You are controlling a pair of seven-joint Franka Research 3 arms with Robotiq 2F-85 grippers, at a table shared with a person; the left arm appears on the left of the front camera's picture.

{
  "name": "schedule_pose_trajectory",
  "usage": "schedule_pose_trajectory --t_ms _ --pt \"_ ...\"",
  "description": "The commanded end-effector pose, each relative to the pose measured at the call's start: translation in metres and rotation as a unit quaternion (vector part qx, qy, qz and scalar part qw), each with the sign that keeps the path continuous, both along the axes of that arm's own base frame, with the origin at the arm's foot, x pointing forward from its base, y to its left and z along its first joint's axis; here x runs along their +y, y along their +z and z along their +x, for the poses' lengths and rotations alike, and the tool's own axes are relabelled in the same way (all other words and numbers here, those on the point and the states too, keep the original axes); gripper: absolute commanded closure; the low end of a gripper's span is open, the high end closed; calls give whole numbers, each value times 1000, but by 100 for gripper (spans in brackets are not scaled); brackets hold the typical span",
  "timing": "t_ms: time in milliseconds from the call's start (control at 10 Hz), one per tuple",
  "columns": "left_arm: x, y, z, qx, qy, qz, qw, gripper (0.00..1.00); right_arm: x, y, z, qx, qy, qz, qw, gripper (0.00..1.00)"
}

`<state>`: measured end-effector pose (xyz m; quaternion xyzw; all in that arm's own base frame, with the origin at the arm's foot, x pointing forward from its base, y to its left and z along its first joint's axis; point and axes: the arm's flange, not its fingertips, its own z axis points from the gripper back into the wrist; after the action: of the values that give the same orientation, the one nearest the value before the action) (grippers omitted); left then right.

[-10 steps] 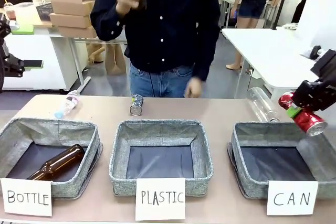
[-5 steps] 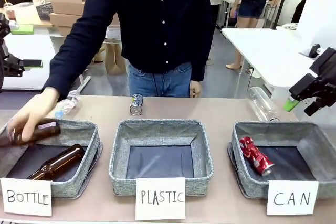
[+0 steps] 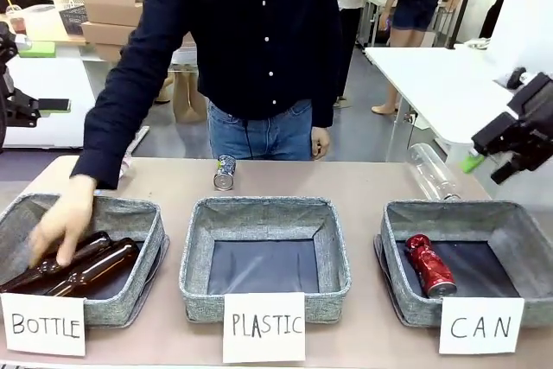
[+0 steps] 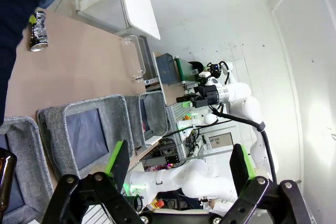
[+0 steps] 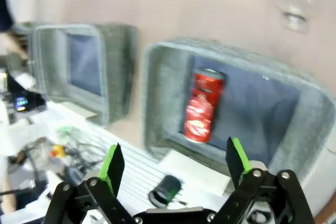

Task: Sort the can waste into the basket.
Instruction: Pick up the can waste from the table and place it in the right Fabric basket.

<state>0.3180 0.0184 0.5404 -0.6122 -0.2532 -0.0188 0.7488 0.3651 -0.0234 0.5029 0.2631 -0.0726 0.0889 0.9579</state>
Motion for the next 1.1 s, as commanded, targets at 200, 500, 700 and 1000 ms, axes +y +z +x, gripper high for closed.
schedule_pose_trajectory --t_ms 200,500,700,1000 --pt "-1 0 0 -12 -3 -11 1000 0 0 38 -4 -46 87 377 921 0" --pt "-1 0 0 -12 -3 -11 1000 0 3 51 -8 -60 43 313 947 0" --pt "-1 0 0 -12 -3 -11 1000 0 3 51 -8 -60 43 313 947 0" --pt "-1 0 0 -12 -3 -11 1000 0 3 51 -8 -60 43 313 947 0"
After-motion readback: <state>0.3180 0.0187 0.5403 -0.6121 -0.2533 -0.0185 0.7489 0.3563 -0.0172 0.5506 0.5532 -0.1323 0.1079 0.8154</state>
